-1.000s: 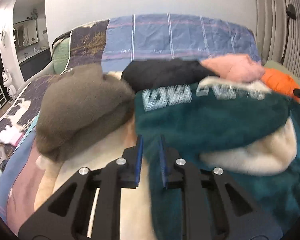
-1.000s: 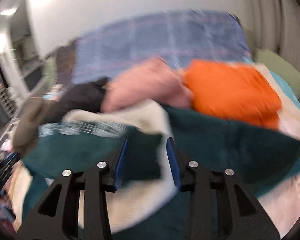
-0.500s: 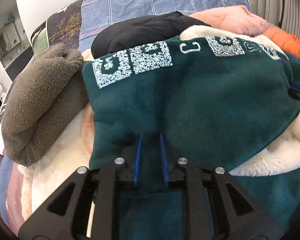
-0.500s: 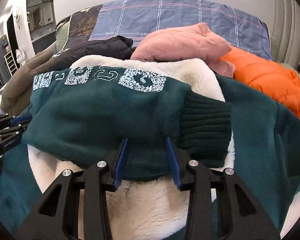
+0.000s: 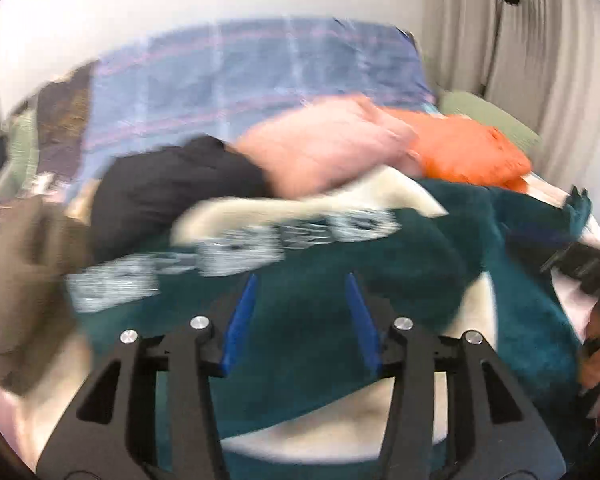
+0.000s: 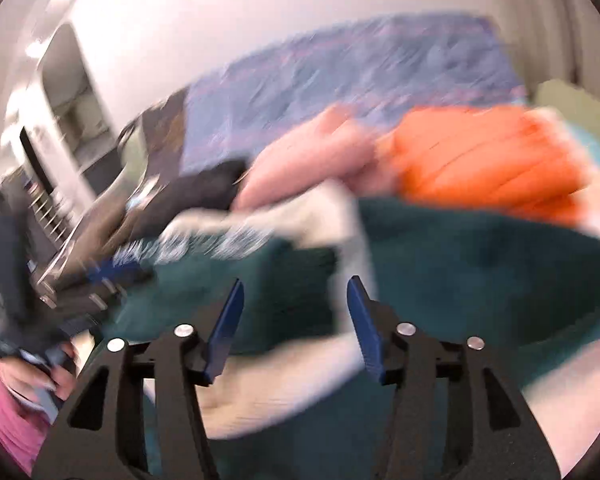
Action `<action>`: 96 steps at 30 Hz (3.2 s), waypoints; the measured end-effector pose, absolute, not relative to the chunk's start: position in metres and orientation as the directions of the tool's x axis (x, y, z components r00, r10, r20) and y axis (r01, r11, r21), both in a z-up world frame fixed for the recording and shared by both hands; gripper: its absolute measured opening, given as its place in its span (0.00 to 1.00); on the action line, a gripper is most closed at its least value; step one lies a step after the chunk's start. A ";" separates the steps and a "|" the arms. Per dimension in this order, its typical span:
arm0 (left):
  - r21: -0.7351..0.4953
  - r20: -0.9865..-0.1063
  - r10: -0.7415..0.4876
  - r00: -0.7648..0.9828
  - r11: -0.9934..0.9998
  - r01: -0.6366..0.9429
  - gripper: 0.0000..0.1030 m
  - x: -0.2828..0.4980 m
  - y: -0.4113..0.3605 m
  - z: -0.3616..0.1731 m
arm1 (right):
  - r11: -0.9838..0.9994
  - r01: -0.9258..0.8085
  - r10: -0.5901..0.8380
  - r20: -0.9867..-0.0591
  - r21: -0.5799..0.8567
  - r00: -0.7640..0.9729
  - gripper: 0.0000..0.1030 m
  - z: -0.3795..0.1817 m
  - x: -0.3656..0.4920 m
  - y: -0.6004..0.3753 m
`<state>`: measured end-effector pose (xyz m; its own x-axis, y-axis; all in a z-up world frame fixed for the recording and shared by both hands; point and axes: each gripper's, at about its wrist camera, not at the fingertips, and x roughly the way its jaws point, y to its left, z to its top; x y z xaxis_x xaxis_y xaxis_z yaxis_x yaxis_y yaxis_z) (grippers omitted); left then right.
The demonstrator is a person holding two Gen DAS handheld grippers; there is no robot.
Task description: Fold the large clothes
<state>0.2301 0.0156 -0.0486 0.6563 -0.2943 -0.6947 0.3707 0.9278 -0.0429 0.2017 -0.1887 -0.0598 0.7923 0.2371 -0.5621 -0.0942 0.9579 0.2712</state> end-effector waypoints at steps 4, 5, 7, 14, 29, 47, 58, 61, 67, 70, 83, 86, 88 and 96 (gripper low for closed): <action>0.178 -0.714 -0.164 0.681 0.898 0.402 0.54 0.230 -0.045 -0.120 | 0.940 0.228 -0.032 -0.603 0.252 0.797 0.60 -0.054 0.192 -0.305; 0.225 -0.674 -0.145 0.725 0.894 0.388 0.54 0.222 -0.050 -0.126 | 0.906 0.331 -0.102 -0.623 0.263 0.775 0.61 -0.058 0.188 -0.341; 0.214 -0.668 -0.149 0.729 0.900 0.380 0.54 0.217 -0.047 -0.120 | 0.828 0.494 -0.215 -0.662 0.266 0.717 0.61 -0.067 0.183 -0.405; 0.190 -0.660 -0.163 0.733 0.908 0.373 0.56 0.213 -0.049 -0.122 | 0.787 0.609 -0.361 -0.728 0.097 0.583 0.61 -0.087 0.190 -0.457; 0.158 -0.656 -0.182 0.732 0.916 0.370 0.60 0.219 -0.027 -0.115 | 0.715 0.689 -0.336 -0.807 0.116 0.485 0.80 -0.120 0.118 -0.477; 0.156 -0.654 -0.180 0.735 0.918 0.364 0.62 0.219 -0.025 -0.115 | 0.266 0.680 -0.158 -0.665 0.683 0.730 0.82 -0.157 0.073 -0.595; -0.028 -0.630 -0.322 0.707 0.919 0.394 0.72 0.217 -0.003 -0.099 | 0.677 0.344 -0.035 -0.438 0.651 0.898 0.15 -0.018 0.153 -0.465; -0.204 -0.575 -0.463 0.675 0.880 0.429 0.75 0.211 0.023 -0.079 | 0.821 0.137 0.097 -0.372 0.554 0.923 0.15 0.022 0.180 -0.368; -0.391 -0.388 -0.561 0.731 0.819 0.421 0.83 0.195 0.096 -0.037 | 0.893 -0.206 0.364 -0.375 0.399 0.853 0.15 0.022 0.219 -0.182; -0.463 -0.294 -0.608 0.738 0.766 0.447 0.88 0.184 0.133 -0.024 | 0.878 -0.315 0.465 -0.484 0.360 0.741 0.15 -0.020 0.238 -0.104; -0.590 -0.445 -0.716 0.538 0.686 0.426 0.97 0.223 0.124 -0.076 | 0.851 -0.507 0.461 -0.659 0.138 0.595 0.35 -0.093 0.215 -0.018; -0.573 -0.426 -0.729 0.535 0.675 0.464 0.98 0.219 0.117 -0.073 | 0.838 -0.529 0.472 -0.661 0.131 0.584 0.35 -0.097 0.204 -0.011; -0.569 -0.444 -0.726 0.525 0.681 0.461 0.98 0.220 0.111 -0.075 | 0.827 -0.547 0.482 -0.667 0.131 0.568 0.36 -0.102 0.202 -0.004; -0.438 -0.586 -0.562 0.584 0.826 0.356 0.39 0.237 0.100 -0.095 | 0.834 -0.546 0.462 -0.642 0.080 0.611 0.41 -0.090 0.178 -0.025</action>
